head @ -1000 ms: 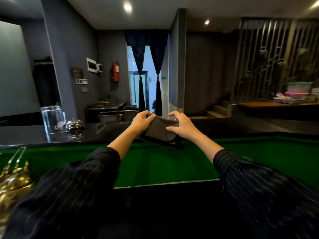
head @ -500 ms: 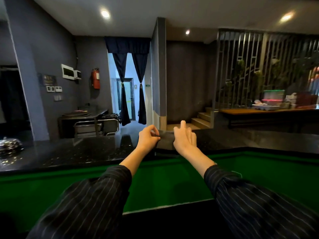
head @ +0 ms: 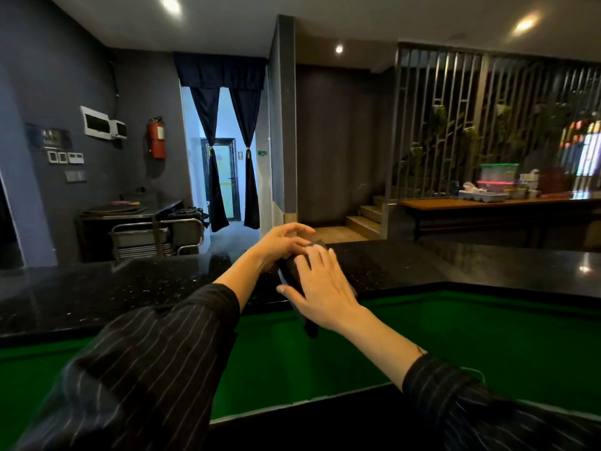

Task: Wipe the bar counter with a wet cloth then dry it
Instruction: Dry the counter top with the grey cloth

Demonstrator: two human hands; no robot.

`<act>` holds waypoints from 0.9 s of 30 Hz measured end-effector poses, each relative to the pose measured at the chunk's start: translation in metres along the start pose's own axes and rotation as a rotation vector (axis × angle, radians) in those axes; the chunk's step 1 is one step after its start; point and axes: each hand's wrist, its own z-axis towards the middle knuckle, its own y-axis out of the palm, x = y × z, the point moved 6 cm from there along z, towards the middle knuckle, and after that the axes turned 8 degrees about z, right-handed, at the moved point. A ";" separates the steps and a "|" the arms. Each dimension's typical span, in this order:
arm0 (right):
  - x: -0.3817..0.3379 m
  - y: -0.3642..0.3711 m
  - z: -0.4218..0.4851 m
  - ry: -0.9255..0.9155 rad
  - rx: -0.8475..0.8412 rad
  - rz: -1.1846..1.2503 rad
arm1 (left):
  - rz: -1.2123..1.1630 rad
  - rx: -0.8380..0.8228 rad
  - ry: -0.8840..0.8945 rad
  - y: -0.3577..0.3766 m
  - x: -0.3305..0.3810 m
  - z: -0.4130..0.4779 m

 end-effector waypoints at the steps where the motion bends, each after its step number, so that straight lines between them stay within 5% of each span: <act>1: 0.003 0.005 -0.005 0.010 -0.048 0.013 | -0.003 -0.028 -0.014 0.004 0.001 0.005; 14: 0.063 0.022 -0.019 0.448 -0.405 0.115 | 0.273 -0.264 0.054 0.053 0.007 0.039; 21: 0.097 0.034 0.016 0.590 -0.576 0.104 | 0.970 0.081 0.242 0.024 -0.009 -0.006; 27: 0.085 0.057 0.046 0.509 -0.640 0.097 | 1.178 -0.040 0.169 -0.004 -0.044 -0.063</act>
